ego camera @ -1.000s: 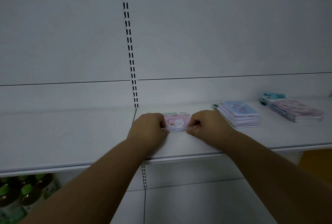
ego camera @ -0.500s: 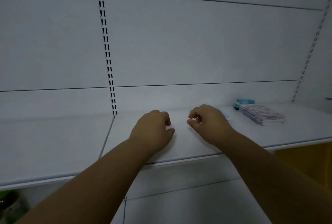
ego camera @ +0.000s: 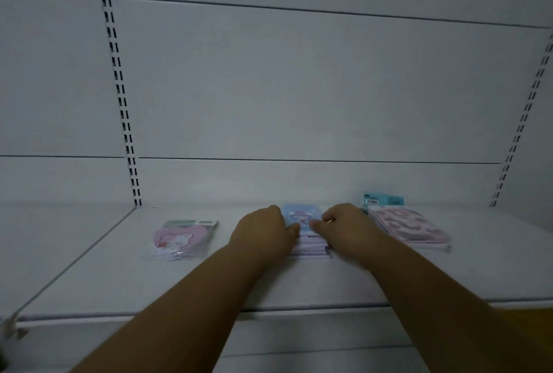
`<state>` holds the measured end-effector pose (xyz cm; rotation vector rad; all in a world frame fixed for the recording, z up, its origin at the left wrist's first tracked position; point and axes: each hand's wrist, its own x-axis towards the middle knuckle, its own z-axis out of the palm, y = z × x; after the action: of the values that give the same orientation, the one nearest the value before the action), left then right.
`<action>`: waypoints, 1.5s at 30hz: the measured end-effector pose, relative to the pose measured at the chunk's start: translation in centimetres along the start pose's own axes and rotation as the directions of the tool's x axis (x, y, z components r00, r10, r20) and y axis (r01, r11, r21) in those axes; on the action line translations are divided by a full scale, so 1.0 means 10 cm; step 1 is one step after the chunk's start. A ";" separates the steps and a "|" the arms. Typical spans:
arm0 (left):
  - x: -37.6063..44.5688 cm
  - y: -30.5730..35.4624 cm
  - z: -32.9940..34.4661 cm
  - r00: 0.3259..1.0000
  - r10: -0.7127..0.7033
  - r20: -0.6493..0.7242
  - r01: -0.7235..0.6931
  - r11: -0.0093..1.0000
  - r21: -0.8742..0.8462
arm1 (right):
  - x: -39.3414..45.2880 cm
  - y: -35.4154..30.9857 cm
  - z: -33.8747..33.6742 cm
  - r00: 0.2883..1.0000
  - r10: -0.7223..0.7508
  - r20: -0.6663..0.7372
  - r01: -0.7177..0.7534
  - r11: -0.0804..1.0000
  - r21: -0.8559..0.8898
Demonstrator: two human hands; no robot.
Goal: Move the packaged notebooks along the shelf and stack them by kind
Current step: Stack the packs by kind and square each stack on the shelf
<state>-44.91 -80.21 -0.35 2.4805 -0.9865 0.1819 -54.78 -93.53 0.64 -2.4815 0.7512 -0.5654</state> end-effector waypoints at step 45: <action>-0.49 -0.09 -0.21 0.976 0.142 0.168 0.059 0.566 -0.822 | -0.32 -0.10 0.17 0.977 -0.128 0.170 -0.016 0.752 0.659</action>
<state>-47.79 -75.64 -0.19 1.5963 -0.9156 -0.4691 -55.99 -90.38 -0.93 -1.8560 0.3081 -0.4764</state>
